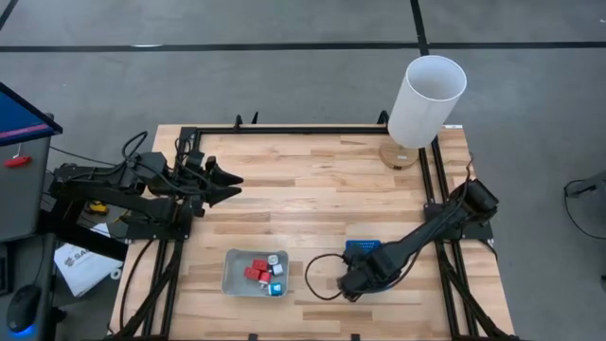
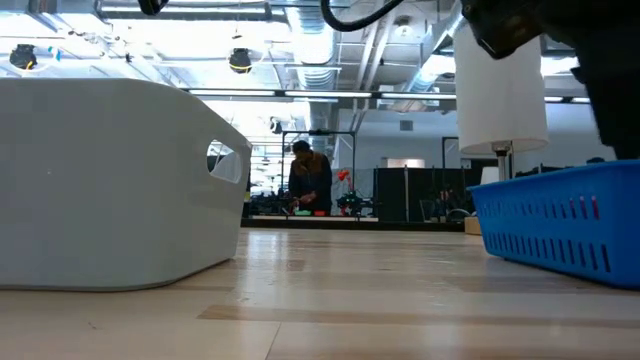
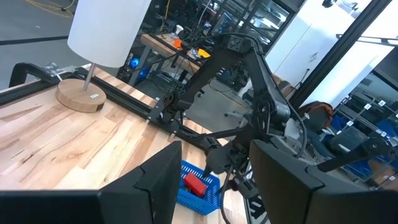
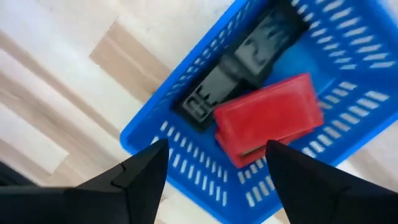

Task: Pick & Place Office items
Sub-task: Return to Home Position

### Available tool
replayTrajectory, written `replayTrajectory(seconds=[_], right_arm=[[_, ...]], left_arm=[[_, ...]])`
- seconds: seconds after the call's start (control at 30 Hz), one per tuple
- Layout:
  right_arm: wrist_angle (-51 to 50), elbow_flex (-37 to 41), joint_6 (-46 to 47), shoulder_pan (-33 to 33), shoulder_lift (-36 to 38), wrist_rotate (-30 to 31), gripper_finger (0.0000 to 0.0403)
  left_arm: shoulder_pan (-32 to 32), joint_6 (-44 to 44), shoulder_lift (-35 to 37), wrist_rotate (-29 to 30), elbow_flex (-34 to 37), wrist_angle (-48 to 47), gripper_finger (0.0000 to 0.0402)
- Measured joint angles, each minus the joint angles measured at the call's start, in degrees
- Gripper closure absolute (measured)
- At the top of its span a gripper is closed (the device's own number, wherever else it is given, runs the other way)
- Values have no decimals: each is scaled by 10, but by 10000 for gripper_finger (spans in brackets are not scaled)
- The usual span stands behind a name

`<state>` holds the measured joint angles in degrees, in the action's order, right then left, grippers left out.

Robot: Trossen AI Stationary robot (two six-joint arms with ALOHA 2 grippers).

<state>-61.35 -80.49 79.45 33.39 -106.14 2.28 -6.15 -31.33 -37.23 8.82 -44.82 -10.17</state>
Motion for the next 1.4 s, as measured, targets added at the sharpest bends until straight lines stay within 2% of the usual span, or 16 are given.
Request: replayTrajectory(seconds=[0.23,0.33,0.4,0.53,0.67,0.8,0.87,0.93,1.0,1.07,1.23,1.4], right_arm=[[22,0,-31,-7,51,65,143],[21,0,-76,-20,93,105,143],[18,0,-98,-30,130,139,143],[14,0,-99,-39,220,244,143],[-33,0,-49,-37,284,295,143],[-45,0,-10,-16,324,344,143],[-43,0,-2,-9,335,363,143],[-42,0,1,-3,346,382,143],[-39,0,8,-3,355,397,143],[-40,0,16,-8,363,397,143],[-43,0,16,-18,379,395,143],[-42,0,12,-30,386,397,143]], left_arm=[[0,15,0,1,0,0,215],[0,64,15,-30,-5,15,215],[0,107,49,-36,-28,18,215],[1,166,132,29,-68,-71,215],[1,142,208,74,-63,-182,215],[1,126,255,94,24,-160,215],[1,124,254,94,95,-92,215],[1,138,238,88,152,15,215],[4,164,232,92,172,58,215],[12,177,236,103,166,32,215],[31,139,301,97,149,-153,215],[31,109,371,95,212,-136,215]])
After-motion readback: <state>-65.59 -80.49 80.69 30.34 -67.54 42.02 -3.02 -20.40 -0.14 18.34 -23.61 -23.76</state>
